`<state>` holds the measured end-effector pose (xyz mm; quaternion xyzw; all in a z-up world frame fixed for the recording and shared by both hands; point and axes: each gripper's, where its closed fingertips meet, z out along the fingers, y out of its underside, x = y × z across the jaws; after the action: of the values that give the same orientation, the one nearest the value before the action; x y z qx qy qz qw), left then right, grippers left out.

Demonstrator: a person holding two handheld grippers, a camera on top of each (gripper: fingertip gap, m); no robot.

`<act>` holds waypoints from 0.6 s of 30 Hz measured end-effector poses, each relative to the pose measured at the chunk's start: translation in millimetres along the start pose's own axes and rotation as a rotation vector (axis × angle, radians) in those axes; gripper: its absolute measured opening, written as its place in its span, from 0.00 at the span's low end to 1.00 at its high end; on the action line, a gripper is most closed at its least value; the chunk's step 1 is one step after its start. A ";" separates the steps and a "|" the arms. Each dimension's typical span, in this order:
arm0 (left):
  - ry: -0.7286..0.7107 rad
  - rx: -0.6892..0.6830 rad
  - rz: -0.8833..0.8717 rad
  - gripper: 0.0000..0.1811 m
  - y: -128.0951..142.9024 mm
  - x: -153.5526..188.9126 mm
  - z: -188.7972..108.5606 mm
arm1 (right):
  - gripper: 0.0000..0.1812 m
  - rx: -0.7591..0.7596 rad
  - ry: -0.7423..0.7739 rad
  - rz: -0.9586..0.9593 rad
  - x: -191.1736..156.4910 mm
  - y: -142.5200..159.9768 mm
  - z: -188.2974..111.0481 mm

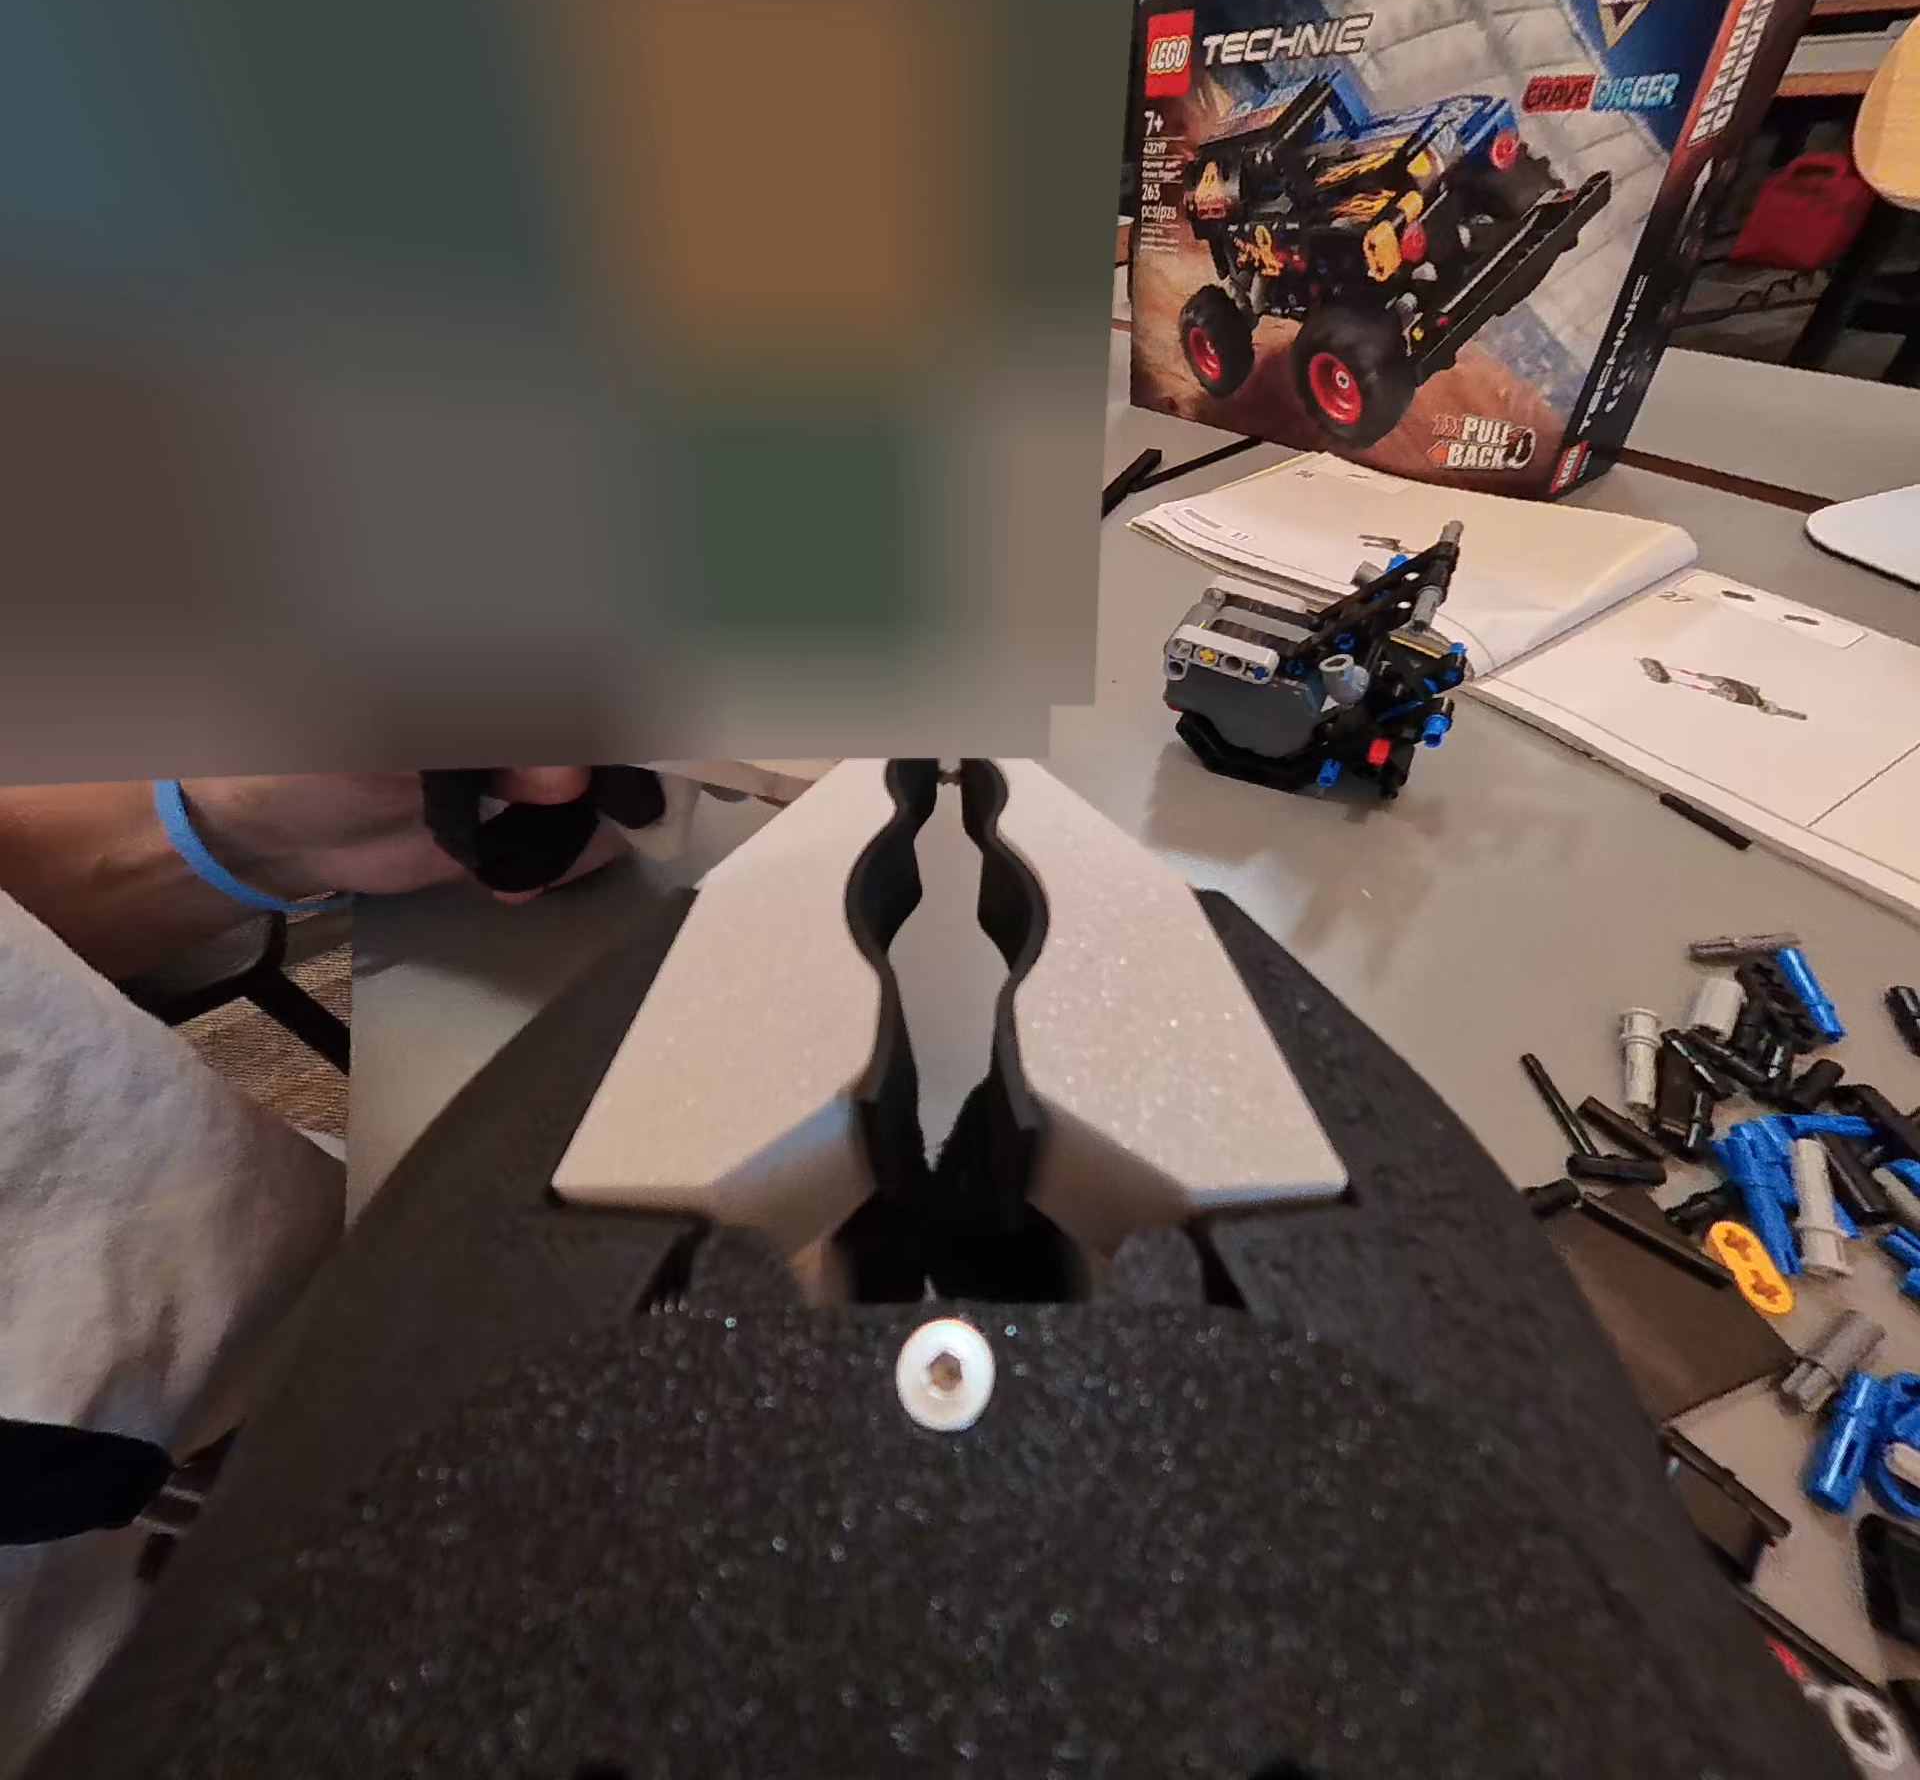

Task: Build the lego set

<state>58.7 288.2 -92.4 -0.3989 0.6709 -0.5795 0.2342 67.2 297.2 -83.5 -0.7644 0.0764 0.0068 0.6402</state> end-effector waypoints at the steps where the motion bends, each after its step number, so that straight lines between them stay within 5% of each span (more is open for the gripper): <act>1: -0.004 -0.001 0.018 0.05 0.1 0.5 0.3 | 0.02 -0.001 0.002 -0.015 -0.1 0.1 -0.7; 5: -0.016 -0.018 0.153 0.05 2.7 2.6 -0.7 | 0.02 -0.002 -0.040 0.010 -2.8 2.6 -2.2; 18: 0.104 0.060 0.059 0.05 -9.0 9.2 -4.7 | 0.02 0.068 -0.072 0.058 -7.2 -6.3 -5.5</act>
<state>52.1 283.5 -81.3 -0.3409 0.6759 -0.6123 0.2280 60.4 293.6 -75.5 -0.7390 0.0756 0.0502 0.6675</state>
